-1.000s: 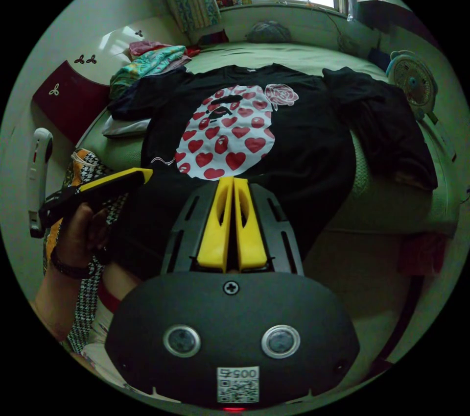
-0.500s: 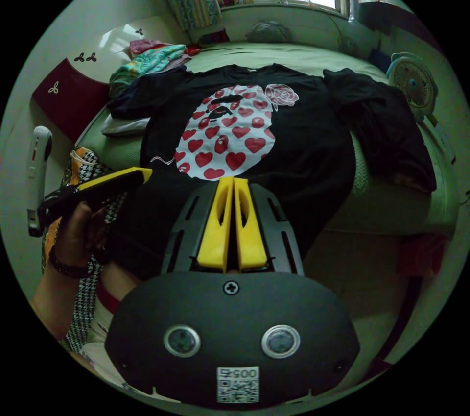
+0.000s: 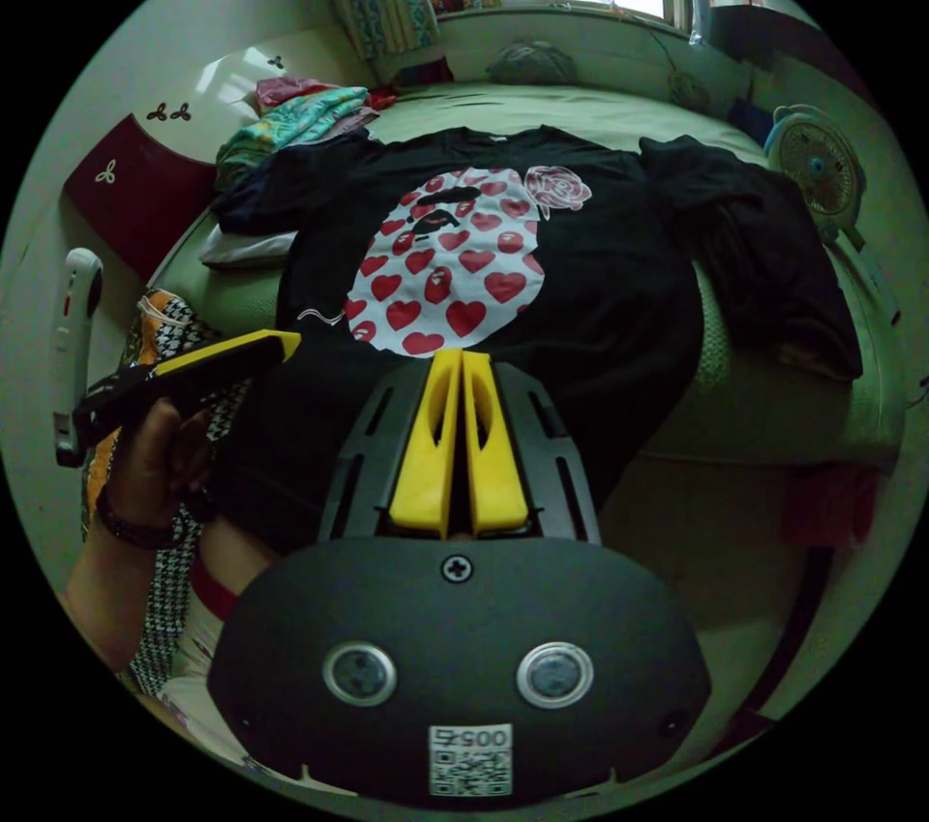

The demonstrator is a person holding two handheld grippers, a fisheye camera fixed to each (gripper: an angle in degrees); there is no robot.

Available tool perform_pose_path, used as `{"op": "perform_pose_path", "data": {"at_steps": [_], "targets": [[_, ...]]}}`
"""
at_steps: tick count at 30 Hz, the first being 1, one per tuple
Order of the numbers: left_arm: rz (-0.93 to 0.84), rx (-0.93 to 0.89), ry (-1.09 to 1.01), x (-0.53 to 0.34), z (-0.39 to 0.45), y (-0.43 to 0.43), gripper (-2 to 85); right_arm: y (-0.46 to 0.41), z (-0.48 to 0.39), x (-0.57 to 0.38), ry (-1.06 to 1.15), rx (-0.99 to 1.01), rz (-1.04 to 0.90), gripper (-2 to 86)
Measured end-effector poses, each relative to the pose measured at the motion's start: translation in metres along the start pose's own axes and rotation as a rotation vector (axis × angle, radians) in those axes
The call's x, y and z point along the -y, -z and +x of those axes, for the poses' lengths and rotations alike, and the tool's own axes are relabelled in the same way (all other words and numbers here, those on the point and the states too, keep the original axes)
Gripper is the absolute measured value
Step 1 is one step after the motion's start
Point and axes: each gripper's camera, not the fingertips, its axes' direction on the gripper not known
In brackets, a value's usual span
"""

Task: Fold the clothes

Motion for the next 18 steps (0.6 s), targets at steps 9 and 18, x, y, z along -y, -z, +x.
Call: {"op": "perform_pose_path", "data": {"at_steps": [9,18], "targets": [[-0.001,0.003,-0.001,0.013,0.007,-0.008,-0.7,0.006,0.005,0.002,-0.003,0.005,0.0,-0.9],[0.0,-0.006,0.005,0.03,0.018,-0.02,-0.7,0.015,0.012,0.007,-0.003,0.003,0.0,-0.9]]}}
